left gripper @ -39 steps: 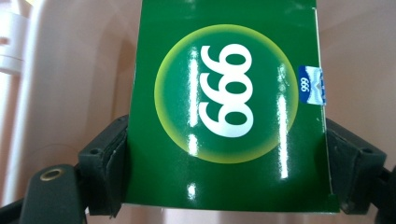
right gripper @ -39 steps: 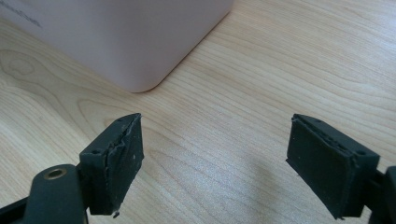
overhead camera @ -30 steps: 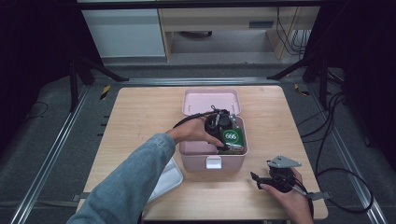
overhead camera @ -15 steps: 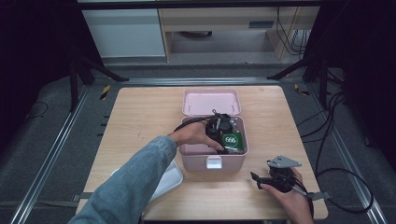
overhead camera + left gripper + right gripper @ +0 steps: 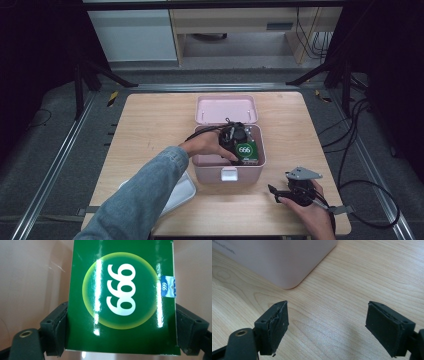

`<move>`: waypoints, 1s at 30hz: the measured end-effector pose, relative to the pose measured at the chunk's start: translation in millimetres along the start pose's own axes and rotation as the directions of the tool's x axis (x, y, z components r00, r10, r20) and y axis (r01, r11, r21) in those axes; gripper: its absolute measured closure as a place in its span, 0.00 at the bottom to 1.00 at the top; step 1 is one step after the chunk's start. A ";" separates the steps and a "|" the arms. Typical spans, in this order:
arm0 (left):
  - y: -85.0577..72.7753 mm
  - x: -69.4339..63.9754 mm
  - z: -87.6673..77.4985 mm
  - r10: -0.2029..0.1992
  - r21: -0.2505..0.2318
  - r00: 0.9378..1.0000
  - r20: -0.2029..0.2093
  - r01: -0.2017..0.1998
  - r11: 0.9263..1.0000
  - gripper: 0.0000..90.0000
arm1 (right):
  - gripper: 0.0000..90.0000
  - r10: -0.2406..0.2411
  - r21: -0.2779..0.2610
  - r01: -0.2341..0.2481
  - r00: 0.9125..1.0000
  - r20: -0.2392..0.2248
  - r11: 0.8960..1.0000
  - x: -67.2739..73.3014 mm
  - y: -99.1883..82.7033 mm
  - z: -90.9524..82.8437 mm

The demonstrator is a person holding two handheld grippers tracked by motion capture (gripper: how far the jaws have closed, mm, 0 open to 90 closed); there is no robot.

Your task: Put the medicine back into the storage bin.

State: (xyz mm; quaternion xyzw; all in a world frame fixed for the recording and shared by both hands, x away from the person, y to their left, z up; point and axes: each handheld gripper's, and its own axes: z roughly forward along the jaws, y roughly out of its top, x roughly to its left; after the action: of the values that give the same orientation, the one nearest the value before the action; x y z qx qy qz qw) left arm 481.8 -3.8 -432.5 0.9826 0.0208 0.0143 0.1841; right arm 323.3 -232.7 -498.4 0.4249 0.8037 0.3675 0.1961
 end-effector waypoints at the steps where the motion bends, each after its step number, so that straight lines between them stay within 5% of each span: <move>1: -0.9 0.2 0.6 -0.001 0.004 1.000 -0.001 0.001 1.000 0.16 | 0.21 0.000 0.000 0.000 1.000 0.000 1.000 -0.1 -0.1 0.0; 9: -3.4 0.2 0.7 -0.008 0.006 1.000 -0.001 0.008 1.000 0.14 | 0.21 -0.003 0.000 0.003 1.000 0.000 1.000 0.1 -0.1 0.4; 17: -2.3 -0.2 -21.2 -0.030 -0.083 0.999 -0.018 0.028 0.996 0.12 | 0.20 -0.005 0.003 0.005 1.000 0.000 1.000 0.4 -0.1 0.5; 22: -4.4 -0.2 -50.1 -0.075 -0.168 0.995 -0.068 0.062 0.984 0.13 | 0.20 -0.006 0.008 0.006 1.000 0.000 1.000 1.2 -0.1 0.4; 30: -15.3 -2.1 -79.0 -0.115 -0.224 0.987 -0.114 0.087 0.971 0.13 | 0.20 -0.005 0.009 0.005 1.000 -0.001 1.000 2.8 -0.1 1.4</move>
State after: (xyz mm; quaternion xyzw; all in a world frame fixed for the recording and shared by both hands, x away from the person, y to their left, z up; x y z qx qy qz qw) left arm 476.4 38.8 -364.5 0.9511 0.0806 0.0691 0.2899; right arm 322.6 -229.8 -499.4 0.4234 0.8066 0.3636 0.1948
